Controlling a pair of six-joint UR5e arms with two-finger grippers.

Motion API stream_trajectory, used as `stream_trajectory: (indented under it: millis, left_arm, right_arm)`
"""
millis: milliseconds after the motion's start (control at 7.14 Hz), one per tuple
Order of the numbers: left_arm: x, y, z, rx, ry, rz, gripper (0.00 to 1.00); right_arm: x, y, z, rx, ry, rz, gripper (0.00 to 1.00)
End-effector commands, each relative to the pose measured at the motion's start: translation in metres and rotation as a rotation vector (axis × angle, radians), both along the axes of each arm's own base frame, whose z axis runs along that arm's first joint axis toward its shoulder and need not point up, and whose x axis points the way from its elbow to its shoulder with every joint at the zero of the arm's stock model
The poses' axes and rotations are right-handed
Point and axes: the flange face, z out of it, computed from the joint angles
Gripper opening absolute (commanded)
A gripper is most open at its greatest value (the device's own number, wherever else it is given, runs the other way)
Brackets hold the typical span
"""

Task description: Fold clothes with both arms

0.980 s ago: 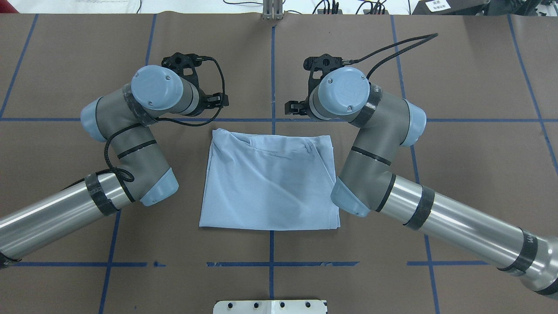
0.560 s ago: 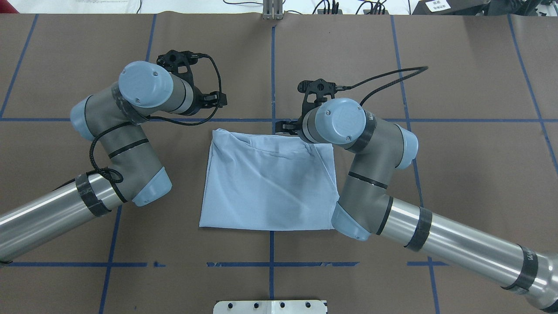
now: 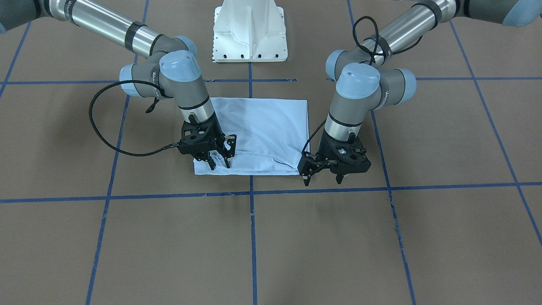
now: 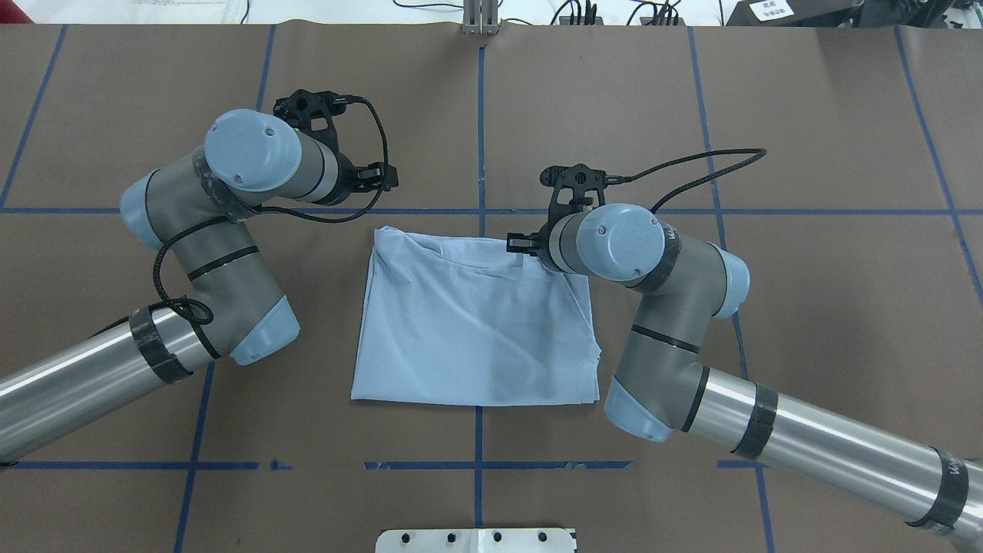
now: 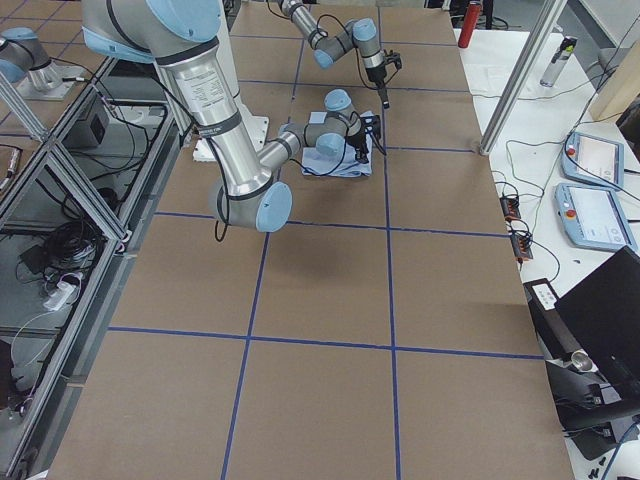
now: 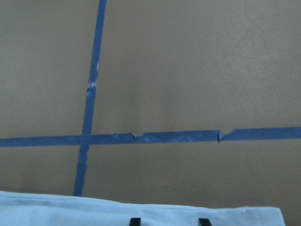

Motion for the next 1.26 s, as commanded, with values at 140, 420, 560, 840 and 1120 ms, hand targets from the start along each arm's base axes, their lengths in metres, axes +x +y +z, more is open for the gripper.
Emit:
stream_trajectory:
  millis: [140, 420, 560, 840, 1120]
  left_arm:
    - [0.000, 0.000, 0.001, -0.001, -0.001, -0.002, 1.00]
    - [0.001, 0.001, 0.001, -0.001, -0.001, -0.001, 1.00]
    - [0.001, 0.001, 0.001, -0.001, -0.001, -0.001, 1.00]
    - [0.001, 0.001, 0.002, -0.002, -0.003, -0.001, 1.00]
    - [0.001, 0.001, 0.001, -0.001, -0.001, -0.001, 1.00]
  right_arm:
    - [0.012, -0.006, -0.006, 0.013, -0.007, 0.005, 0.41]
    - [0.026, 0.002, 0.012, 0.017, 0.008, 0.000, 0.41]
    - [0.025, 0.004, 0.015, 0.017, 0.014, -0.003, 0.41]
    - [0.020, 0.009, 0.008, 0.023, 0.005, -0.011, 0.40]
    - [0.015, 0.014, 0.008, 0.024, 0.005, -0.018, 0.40]
